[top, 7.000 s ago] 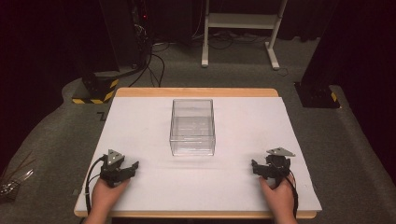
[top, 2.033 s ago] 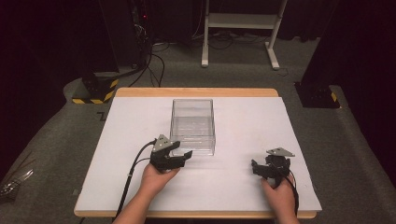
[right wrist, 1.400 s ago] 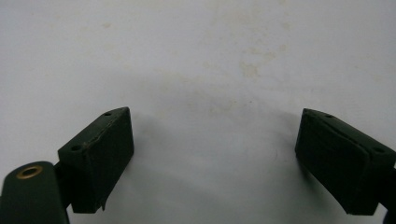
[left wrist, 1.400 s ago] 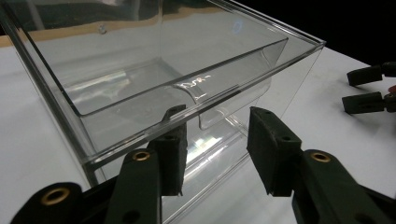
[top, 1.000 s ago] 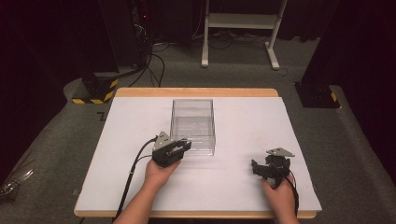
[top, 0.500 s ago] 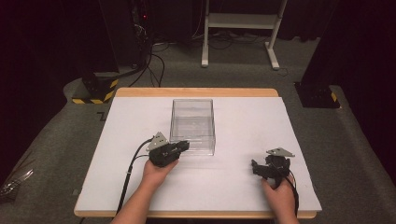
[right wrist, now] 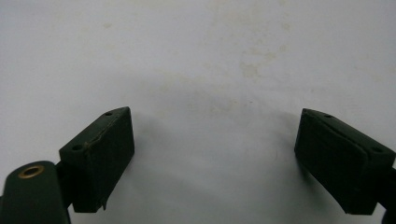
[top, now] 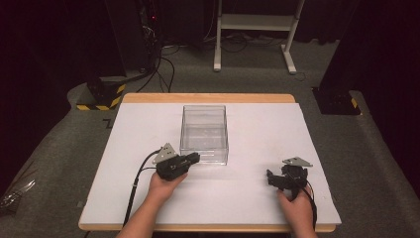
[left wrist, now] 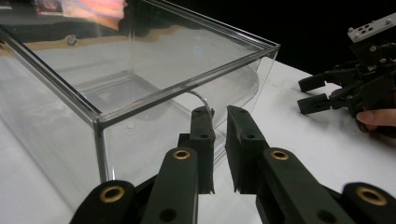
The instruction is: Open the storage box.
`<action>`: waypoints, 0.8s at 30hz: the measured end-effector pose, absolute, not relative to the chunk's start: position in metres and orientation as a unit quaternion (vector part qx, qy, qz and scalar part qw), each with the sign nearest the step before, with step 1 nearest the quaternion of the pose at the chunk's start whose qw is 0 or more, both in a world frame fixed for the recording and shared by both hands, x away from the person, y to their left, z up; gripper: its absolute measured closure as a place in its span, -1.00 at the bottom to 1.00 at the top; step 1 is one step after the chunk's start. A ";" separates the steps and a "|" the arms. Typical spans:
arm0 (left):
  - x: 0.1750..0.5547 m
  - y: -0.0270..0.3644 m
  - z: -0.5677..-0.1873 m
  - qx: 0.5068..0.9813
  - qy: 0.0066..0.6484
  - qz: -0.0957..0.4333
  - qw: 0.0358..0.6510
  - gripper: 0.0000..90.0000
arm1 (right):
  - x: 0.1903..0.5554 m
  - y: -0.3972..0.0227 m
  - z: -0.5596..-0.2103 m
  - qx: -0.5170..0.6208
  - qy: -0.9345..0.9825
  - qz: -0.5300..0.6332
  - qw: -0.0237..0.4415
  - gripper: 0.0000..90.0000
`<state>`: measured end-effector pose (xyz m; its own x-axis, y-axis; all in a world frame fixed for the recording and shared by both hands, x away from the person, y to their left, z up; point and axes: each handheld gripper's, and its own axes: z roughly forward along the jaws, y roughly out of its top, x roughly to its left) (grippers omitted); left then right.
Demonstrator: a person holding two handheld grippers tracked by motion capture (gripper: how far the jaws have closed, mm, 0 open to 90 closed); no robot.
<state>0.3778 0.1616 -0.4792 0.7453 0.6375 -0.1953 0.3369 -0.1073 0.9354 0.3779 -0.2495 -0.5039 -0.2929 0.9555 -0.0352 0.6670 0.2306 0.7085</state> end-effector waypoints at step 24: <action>0.360 0.165 -0.483 0.728 0.322 0.118 0.594 0.84 | 0.378 -0.249 -0.504 0.543 0.746 0.299 0.242 -0.73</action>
<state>0.3604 0.1650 -0.4830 0.7648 0.6086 -0.2113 0.3291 -0.0871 0.9403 0.3778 -0.2495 -0.5039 -0.2935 0.9553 -0.0358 0.6658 0.2312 0.7094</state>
